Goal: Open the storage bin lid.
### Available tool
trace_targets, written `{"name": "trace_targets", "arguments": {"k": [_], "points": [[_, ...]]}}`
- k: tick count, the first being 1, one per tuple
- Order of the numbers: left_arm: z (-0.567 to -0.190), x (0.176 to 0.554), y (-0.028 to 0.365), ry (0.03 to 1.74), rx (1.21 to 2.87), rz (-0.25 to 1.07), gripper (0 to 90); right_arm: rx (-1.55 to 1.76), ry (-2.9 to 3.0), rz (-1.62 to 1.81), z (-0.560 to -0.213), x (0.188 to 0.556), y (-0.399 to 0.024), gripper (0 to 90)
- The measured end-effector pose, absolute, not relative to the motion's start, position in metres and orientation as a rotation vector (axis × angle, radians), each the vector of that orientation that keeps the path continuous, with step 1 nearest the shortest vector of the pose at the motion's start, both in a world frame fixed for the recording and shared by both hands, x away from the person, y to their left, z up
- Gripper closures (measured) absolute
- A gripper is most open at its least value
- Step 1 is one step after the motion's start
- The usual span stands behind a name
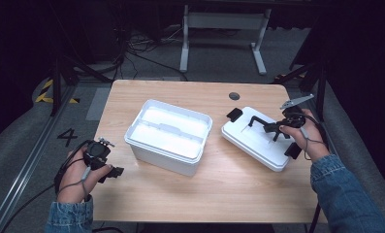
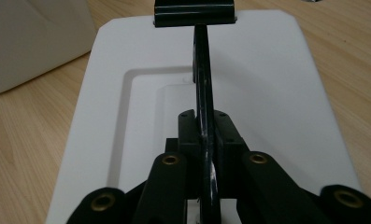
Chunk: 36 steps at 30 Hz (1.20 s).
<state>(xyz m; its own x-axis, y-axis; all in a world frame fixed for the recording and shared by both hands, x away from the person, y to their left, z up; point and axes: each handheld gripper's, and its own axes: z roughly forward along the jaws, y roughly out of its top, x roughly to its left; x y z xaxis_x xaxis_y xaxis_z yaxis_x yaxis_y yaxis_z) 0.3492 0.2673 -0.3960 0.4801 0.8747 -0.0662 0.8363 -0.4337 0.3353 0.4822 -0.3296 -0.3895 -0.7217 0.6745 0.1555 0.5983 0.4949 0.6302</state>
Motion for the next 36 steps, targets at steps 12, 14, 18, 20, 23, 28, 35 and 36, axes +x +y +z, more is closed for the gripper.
{"name": "trace_targets", "arguments": {"k": [12,14,18,20,23,28,35,36], "points": [[-0.397,0.352,0.264,1.428,2.426,0.17,26.2,1.155,2.62,1.044,-0.409,0.48,-0.334,84.6],[-0.397,0.352,0.264,1.429,2.425,0.168,26.2,1.161,2.62,1.044,-0.412,0.48,-0.335,84.5],[-0.397,0.352,0.264,1.431,2.422,0.17,26.2,1.173,2.622,1.045,-0.416,0.479,-0.336,84.5],[-0.397,0.351,0.264,1.433,2.419,0.169,26.2,1.182,2.625,1.048,-0.418,0.479,-0.337,84.5],[-0.397,0.351,0.264,1.436,2.419,0.167,26.2,1.19,2.627,1.058,-0.42,0.478,-0.338,84.4],[-0.397,0.351,0.264,1.435,2.421,0.165,26.2,1.218,2.634,1.074,-0.426,0.478,-0.341,84.4],[-0.397,0.351,0.264,1.435,2.424,0.163,26.2,1.268,2.63,1.1,-0.433,0.479,-0.347,84.0],[-0.398,0.351,0.264,1.439,2.419,0.159,26.1,1.277,2.626,1.104,-0.433,0.479,-0.347,83.8]]}}
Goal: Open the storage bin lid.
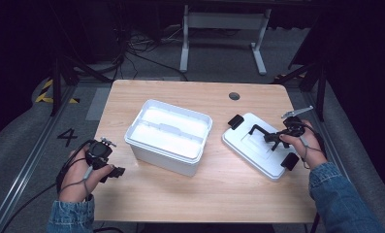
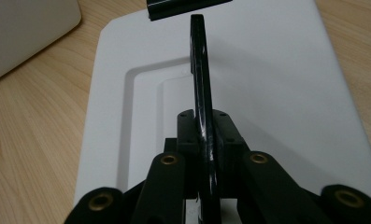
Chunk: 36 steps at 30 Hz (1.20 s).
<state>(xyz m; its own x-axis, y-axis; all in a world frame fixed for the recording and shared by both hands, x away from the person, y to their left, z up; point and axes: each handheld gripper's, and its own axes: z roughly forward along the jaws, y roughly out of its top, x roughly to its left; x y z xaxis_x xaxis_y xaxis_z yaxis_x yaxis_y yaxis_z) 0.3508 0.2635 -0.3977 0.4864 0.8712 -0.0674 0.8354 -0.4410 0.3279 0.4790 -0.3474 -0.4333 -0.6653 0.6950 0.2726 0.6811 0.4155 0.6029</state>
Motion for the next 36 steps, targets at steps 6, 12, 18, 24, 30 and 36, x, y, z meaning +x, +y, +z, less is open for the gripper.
{"name": "trace_targets", "arguments": {"k": [6,12,18,24,30,36], "points": [[-0.398,0.351,0.264,1.437,2.423,0.156,25.9,1.307,2.575,1.057,-0.431,0.48,-0.351,73.5],[-0.398,0.35,0.264,1.443,2.416,0.154,25.9,1.302,2.477,1.049,-0.422,0.477,-0.354,57.1],[-0.398,0.348,0.265,1.444,2.416,0.159,26.0,1.252,2.444,1.075,-0.405,0.469,-0.351,53.6],[-0.397,0.347,0.266,1.447,2.418,0.169,26.0,1.184,2.455,1.124,-0.389,0.458,-0.341,52.3],[-0.398,0.343,0.269,1.452,2.41,0.165,26.0,1.094,2.481,1.159,-0.372,0.442,-0.329,52.2],[-0.397,0.342,0.268,1.446,2.411,0.166,25.9,1.054,2.512,1.185,-0.362,0.425,-0.317,52.0]]}}
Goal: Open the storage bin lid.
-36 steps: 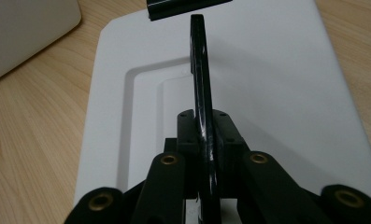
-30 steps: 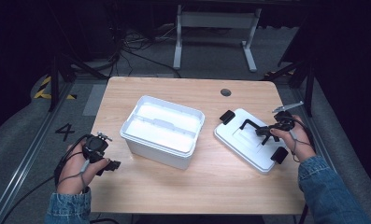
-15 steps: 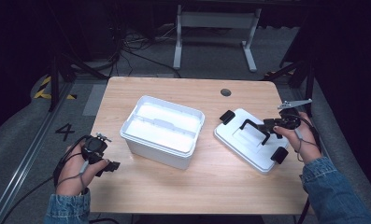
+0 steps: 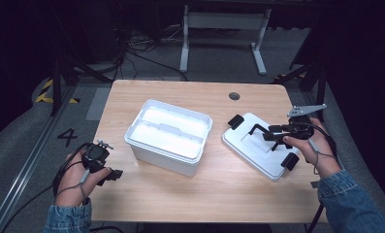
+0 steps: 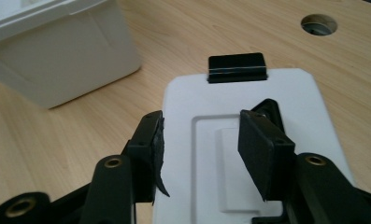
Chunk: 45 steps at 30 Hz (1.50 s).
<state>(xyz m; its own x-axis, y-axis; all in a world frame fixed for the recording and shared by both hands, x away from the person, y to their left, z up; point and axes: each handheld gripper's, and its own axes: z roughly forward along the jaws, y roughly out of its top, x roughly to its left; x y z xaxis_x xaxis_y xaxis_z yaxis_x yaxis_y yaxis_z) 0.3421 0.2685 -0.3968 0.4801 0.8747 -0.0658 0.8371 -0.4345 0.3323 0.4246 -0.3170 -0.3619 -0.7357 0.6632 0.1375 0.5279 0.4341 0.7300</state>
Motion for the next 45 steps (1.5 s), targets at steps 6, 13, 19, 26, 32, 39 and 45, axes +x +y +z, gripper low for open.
{"name": "trace_targets", "arguments": {"k": [6,13,19,26,32,39,45], "points": [[-0.398,0.342,0.268,1.447,2.41,0.164,25.9,0.999,2.554,1.208,-0.358,0.406,-0.303,52.0],[-0.398,0.341,0.267,1.444,2.405,0.156,25.7,0.93,2.596,1.226,-0.365,0.384,-0.286,50.8],[-0.398,0.342,0.267,1.439,2.413,0.163,25.7,0.917,2.605,1.249,-0.37,0.373,-0.276,50.4],[-0.398,0.344,0.264,1.44,2.41,0.152,25.6,0.91,2.632,1.257,-0.38,0.361,-0.262,49.1],[-0.398,0.346,0.263,1.428,2.421,0.153,25.4,0.928,2.655,1.276,-0.396,0.361,-0.254,49.1],[-0.398,0.347,0.264,1.427,2.426,0.154,25.4,0.919,2.693,1.225,-0.412,0.359,-0.245,49.2],[-0.399,0.346,0.264,1.432,2.42,0.155,25.4,0.924,2.699,1.193,-0.429,0.357,-0.239,49.4]]}}
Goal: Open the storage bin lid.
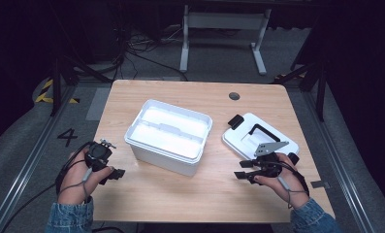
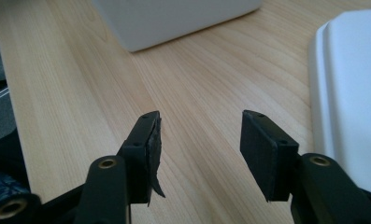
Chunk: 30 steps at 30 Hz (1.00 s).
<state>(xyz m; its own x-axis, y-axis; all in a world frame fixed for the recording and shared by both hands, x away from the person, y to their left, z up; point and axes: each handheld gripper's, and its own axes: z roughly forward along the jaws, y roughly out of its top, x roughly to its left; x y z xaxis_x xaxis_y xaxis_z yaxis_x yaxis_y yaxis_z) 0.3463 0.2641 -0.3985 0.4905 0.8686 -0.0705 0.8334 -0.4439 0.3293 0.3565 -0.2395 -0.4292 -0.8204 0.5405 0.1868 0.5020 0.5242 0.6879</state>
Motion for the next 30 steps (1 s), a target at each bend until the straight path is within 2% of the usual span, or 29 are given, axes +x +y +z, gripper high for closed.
{"name": "trace_targets", "arguments": {"k": [14,30], "points": [[-0.4,0.347,0.265,1.439,2.417,0.138,25.4,0.898,2.643,1.209,-0.461,0.348,-0.23,49.6],[-0.4,0.348,0.266,1.428,2.428,0.15,25.3,0.837,2.621,1.183,-0.471,0.34,-0.22,48.8]]}}
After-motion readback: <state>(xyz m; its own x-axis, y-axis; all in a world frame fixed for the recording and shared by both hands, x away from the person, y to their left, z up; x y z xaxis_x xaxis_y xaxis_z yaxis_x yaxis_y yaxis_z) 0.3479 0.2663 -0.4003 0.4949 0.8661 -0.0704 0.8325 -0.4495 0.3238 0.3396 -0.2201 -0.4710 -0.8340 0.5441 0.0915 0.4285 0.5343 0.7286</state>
